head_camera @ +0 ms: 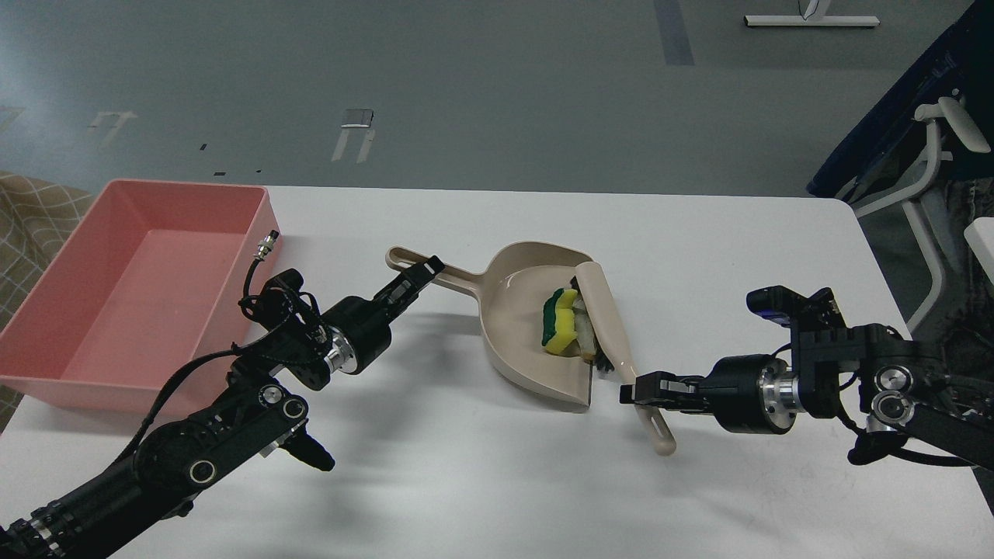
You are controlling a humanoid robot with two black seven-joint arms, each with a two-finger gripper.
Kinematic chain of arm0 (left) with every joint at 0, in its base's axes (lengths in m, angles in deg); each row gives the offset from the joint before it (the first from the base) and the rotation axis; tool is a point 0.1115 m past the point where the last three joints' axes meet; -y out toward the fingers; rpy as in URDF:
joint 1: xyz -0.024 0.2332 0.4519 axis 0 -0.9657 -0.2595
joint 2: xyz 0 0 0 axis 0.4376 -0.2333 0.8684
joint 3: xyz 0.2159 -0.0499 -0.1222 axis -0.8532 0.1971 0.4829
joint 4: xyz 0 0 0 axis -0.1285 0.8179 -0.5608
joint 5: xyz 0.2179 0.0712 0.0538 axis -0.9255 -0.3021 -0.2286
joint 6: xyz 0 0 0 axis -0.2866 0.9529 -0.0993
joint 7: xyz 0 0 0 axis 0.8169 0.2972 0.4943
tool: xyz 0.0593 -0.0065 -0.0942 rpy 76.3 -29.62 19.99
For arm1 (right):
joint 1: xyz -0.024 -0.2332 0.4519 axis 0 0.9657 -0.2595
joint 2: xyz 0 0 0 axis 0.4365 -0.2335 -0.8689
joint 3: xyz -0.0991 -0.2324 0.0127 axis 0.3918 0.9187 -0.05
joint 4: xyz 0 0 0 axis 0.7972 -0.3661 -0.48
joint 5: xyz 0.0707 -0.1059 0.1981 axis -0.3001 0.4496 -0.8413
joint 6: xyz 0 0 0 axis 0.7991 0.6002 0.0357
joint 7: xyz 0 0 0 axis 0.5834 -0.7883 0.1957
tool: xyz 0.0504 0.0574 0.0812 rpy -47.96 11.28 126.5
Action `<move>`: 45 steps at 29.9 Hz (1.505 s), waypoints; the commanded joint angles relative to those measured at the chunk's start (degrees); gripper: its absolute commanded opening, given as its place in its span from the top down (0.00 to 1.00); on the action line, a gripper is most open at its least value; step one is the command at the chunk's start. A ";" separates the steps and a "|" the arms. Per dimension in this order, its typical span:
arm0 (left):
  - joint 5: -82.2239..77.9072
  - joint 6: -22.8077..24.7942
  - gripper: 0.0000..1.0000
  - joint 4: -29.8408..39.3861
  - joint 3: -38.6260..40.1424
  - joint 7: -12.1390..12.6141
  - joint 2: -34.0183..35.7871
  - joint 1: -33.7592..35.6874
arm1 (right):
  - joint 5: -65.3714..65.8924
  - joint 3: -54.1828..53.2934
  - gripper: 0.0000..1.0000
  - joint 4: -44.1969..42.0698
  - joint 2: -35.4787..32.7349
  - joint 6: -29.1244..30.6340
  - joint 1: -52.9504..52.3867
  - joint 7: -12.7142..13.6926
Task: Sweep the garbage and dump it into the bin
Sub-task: 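Sweep the brush across the dustpan toward the left gripper, then lift the dustpan with the left gripper over the pink bin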
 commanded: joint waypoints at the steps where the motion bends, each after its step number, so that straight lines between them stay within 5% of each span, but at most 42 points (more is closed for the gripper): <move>1: 0.00 0.00 1.00 -0.01 0.09 0.00 -0.09 -0.04 | -0.22 -0.30 1.00 0.67 1.41 0.09 -0.85 -0.06; 8: 0.08 0.00 1.00 -0.01 0.17 0.00 -0.18 -0.04 | -1.54 -3.55 1.00 3.74 0.09 0.36 -1.11 -0.06; 28: 20.64 0.79 1.00 -0.01 6.58 -0.44 0.53 1.19 | -13.76 -11.82 1.00 6.47 -24.43 -0.08 1.08 -3.31; 45: 39.98 5.80 1.00 1.22 21.70 -0.53 18.10 1.46 | -13.58 -11.29 1.00 6.47 -24.52 -4.39 7.94 -3.84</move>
